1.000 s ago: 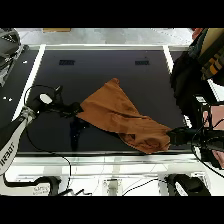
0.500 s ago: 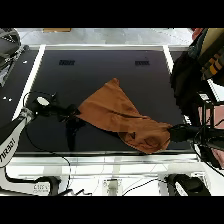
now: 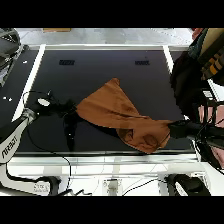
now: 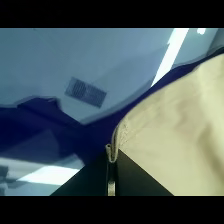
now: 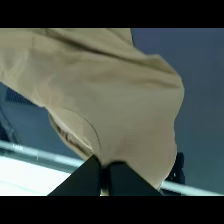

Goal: Fold the clothes and pants, and hang the long-sleeved shirts on hangers.

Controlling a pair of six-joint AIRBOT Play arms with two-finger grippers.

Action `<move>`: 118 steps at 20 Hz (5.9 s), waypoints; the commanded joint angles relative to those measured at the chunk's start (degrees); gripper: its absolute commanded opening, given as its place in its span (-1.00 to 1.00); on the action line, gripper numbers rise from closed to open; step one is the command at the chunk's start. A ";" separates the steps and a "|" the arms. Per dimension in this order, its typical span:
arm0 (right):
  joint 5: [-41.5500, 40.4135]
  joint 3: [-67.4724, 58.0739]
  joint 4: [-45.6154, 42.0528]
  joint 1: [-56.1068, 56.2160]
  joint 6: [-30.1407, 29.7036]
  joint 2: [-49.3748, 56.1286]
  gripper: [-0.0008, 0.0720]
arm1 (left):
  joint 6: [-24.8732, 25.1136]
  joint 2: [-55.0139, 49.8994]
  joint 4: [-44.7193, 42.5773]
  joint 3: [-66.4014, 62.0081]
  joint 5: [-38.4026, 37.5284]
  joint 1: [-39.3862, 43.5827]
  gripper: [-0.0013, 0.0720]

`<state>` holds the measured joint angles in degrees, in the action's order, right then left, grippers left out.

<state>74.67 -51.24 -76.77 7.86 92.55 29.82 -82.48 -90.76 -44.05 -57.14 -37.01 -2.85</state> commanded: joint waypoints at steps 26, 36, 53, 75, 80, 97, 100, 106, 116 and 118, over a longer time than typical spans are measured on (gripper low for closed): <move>-14.60 -38.60 1.18 -0.02 0.79 -0.72 -0.92 | 15.43 80.02 -4.15 -3.98 21.18 -6.54 -0.91; -10.80 -38.56 -1.22 -0.02 -2.23 38.56 -0.92 | 15.23 35.89 -1.57 -3.98 -2.19 -6.40 -0.91; -6.05 -38.62 -1.40 -12.59 0.66 64.41 -0.92 | 15.17 2.82 11.58 -5.75 -4.55 -6.23 -0.91; 3.67 -38.62 1.27 -17.46 -1.11 64.43 0.58 | 15.23 1.57 11.52 -7.19 -0.44 -2.91 0.94; 12.66 -38.62 -7.04 -17.51 -4.11 61.86 0.52 | 15.21 8.17 5.84 -7.19 -14.01 -12.07 0.91; -5.25 26.82 22.86 -32.09 -19.78 30.82 0.04 | 20.35 35.10 -10.84 11.23 -24.30 -29.16 0.61; -10.03 29.77 25.42 -32.09 -17.51 31.56 0.04 | 20.35 35.08 -10.84 12.02 -24.24 -29.16 0.61; -11.19 29.88 22.77 -32.09 -20.90 37.38 0.03 | 20.35 32.85 -10.84 12.22 -24.17 -29.14 0.61; -12.85 29.57 31.56 -32.11 -41.24 39.39 -0.81 | 20.37 22.97 -10.84 12.22 -29.79 -28.96 0.61; -12.98 29.57 31.93 -32.09 -41.24 39.34 -0.91 | 20.37 20.35 -10.80 12.70 -31.39 -28.26 0.61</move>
<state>62.57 -21.61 -46.52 -24.23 53.10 69.12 -62.13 -67.20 -54.87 -44.82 -65.54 -31.64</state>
